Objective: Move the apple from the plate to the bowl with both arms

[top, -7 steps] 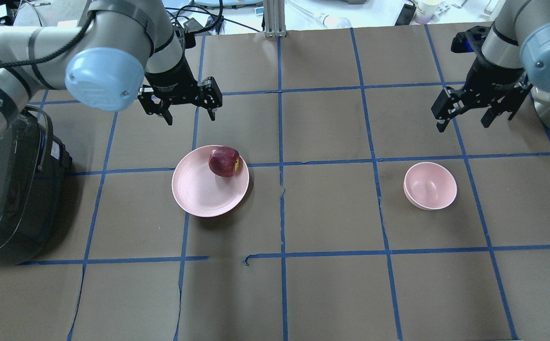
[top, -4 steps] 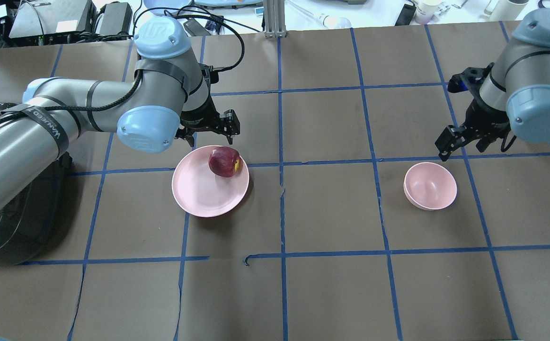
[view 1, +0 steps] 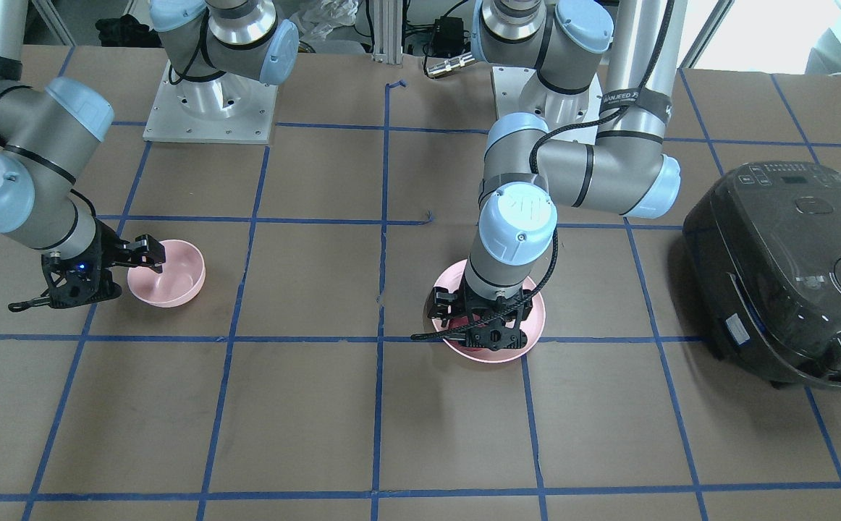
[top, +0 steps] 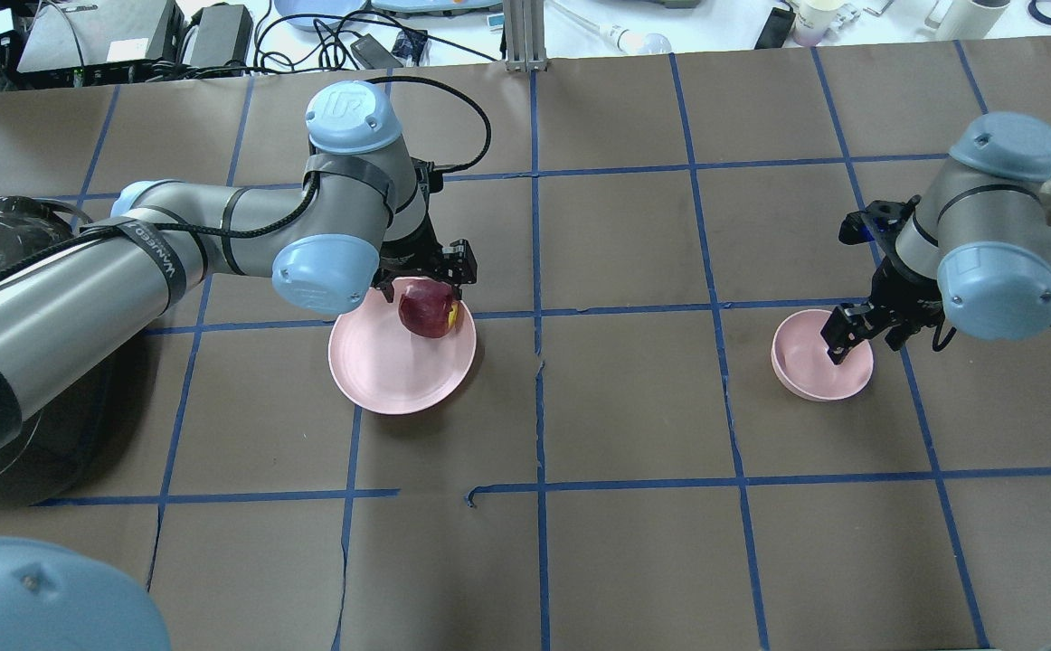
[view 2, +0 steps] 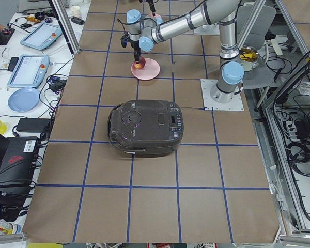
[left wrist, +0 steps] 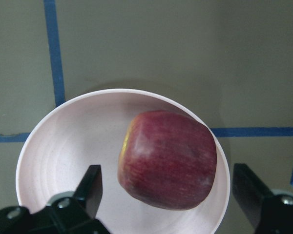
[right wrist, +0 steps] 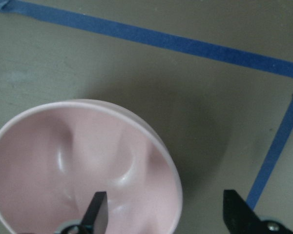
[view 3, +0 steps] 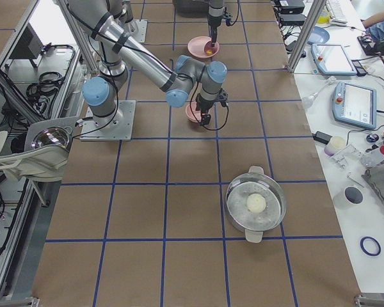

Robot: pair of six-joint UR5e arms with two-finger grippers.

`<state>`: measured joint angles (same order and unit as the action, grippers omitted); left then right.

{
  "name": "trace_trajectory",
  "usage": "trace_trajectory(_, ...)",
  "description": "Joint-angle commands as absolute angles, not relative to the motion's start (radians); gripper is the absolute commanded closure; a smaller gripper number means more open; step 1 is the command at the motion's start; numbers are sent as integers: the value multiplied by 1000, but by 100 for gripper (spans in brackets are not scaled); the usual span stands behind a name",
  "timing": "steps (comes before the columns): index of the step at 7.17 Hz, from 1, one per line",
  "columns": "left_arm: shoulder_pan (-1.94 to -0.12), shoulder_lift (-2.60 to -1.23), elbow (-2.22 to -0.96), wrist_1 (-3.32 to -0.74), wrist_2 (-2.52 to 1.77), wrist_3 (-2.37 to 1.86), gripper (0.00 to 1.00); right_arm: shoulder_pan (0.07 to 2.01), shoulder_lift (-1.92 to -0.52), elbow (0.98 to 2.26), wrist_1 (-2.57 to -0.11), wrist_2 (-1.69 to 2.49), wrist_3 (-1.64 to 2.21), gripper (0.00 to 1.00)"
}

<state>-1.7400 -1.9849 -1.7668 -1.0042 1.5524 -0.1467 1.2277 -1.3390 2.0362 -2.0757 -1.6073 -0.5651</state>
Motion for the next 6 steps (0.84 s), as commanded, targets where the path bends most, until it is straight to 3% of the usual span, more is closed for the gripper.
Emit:
trace_trajectory(1,-1743,-2006,-1801,-953,1552,-120,5,1227,-1318,2045,-2085,-1611,-575,75)
trace_trajectory(2,-1743,-2011,-1802,-950,1552,-112,5,1227,-1318,2045,-2085,-1617,-577,100)
trace_trajectory(3,-1743,-2016,-1796,-950,1552,-66,7,1227,-1318,2037,-2077,-1615,-577,100)
trace_trajectory(6,-1741,-2010,-1787,-948,1563,-17,33,1233,-1339,2034,-2013,-1573,-569,100)
